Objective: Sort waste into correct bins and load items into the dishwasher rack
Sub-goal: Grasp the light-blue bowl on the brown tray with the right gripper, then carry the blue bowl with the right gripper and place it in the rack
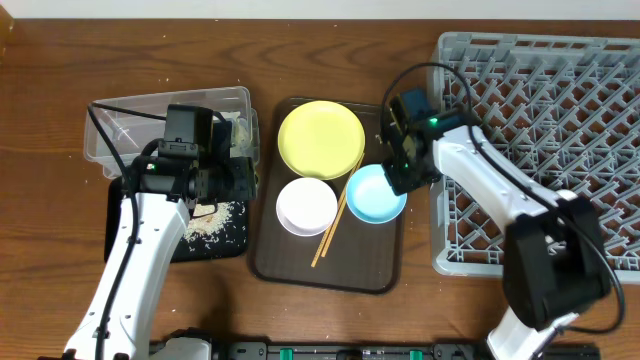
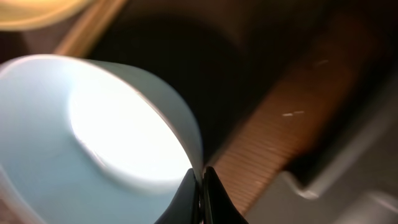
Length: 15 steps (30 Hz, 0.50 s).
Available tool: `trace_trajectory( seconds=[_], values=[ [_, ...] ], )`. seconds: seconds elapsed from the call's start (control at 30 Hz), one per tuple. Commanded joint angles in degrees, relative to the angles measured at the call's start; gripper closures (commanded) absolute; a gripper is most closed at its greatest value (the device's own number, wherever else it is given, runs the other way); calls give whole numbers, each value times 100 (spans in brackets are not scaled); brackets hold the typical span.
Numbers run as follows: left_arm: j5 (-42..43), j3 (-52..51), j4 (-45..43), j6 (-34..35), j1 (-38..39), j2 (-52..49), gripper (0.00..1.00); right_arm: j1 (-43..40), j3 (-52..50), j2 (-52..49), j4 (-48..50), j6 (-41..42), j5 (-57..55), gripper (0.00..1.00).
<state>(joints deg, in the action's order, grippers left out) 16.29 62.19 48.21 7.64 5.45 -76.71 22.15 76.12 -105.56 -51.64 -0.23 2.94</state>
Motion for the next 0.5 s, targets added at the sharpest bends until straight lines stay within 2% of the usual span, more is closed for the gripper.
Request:
trace_trajectory(
  seconds=[0.0, 0.2, 0.47],
  values=[
    [-52, 66, 17, -31, -2, 31, 43, -203, 308, 813, 190, 61, -391, 99],
    [-52, 66, 17, -31, -2, 31, 43, -415, 306, 1628, 953, 59, -1700, 99],
    [-52, 66, 17, -31, -2, 31, 43, -686, 306, 1727, 2212, 37, -4264, 99]
  ],
)
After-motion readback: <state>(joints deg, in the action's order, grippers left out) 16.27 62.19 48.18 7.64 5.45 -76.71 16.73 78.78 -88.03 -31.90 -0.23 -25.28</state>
